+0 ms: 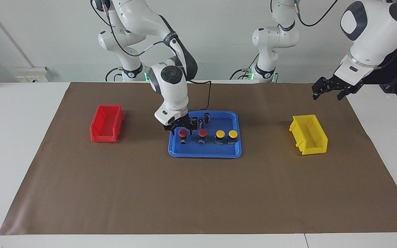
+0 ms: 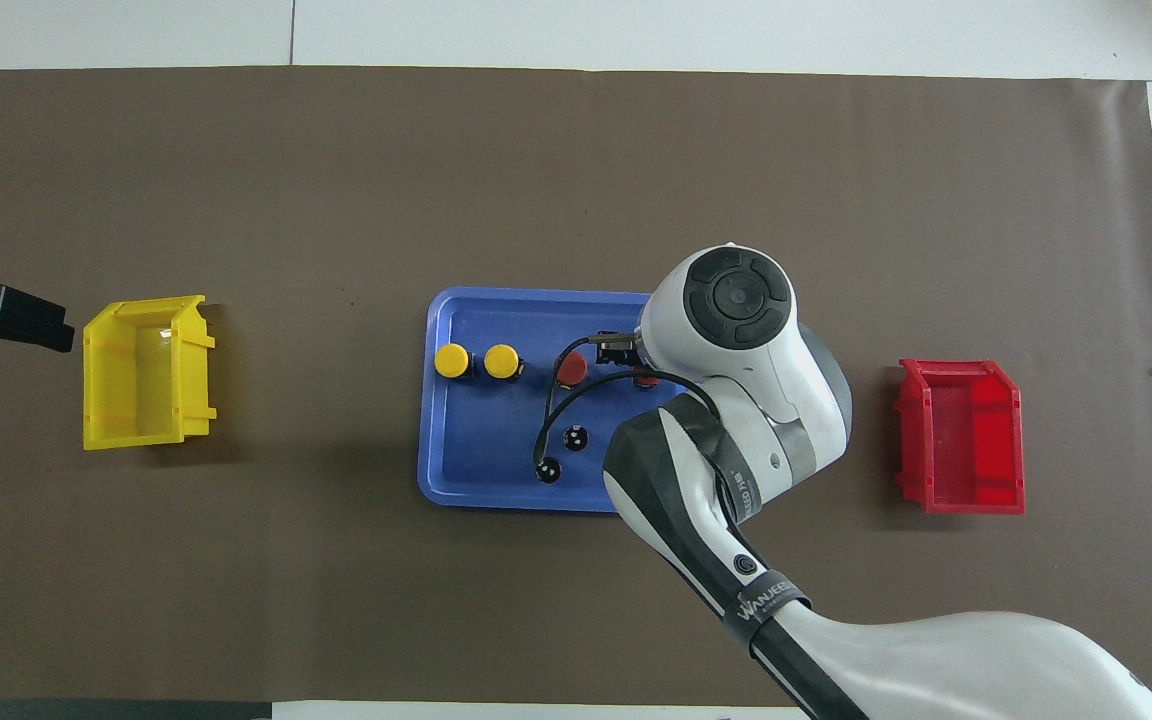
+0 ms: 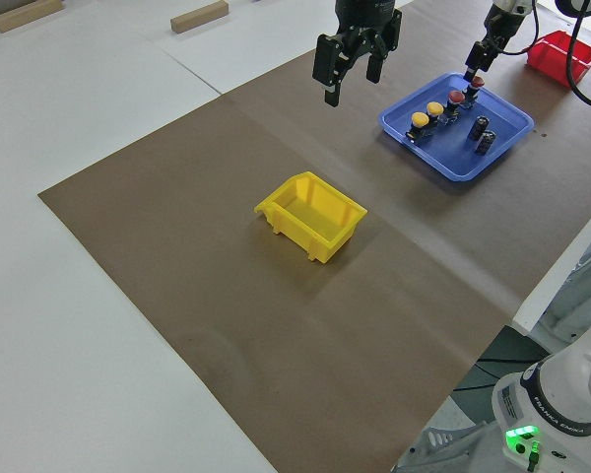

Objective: Sort red and yellow buttons by color
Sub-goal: 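Reach the right gripper over the tray and grasp a red button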

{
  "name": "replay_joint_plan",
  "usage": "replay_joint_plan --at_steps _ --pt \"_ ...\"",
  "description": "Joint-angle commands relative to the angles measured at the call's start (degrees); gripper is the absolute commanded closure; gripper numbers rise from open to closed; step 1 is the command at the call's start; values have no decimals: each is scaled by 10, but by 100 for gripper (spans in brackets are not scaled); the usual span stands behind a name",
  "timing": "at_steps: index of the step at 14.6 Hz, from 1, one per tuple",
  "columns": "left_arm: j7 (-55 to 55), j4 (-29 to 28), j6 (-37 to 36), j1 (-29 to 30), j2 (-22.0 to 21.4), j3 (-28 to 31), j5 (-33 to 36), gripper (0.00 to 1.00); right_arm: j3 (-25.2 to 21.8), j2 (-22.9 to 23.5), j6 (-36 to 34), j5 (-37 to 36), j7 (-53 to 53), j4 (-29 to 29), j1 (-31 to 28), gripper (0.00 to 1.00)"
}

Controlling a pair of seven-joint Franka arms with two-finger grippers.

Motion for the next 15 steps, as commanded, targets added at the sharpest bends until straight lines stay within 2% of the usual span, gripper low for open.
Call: replay_joint_plan --at_steps 1,10,13,15 --pt "4 -29 19 3 -21 -2 9 0 0 -12 20 -28 7 -24 7 26" --pt "2 -65 68 2 -34 -3 9 0 0 -16 51 -28 1 -46 7 37" --pt "1 -69 71 1 -35 -4 9 0 0 -17 53 -28 1 -49 9 49" --pt "-27 -74 86 -8 -31 -5 8 0 0 -16 54 -28 0 -49 9 64"
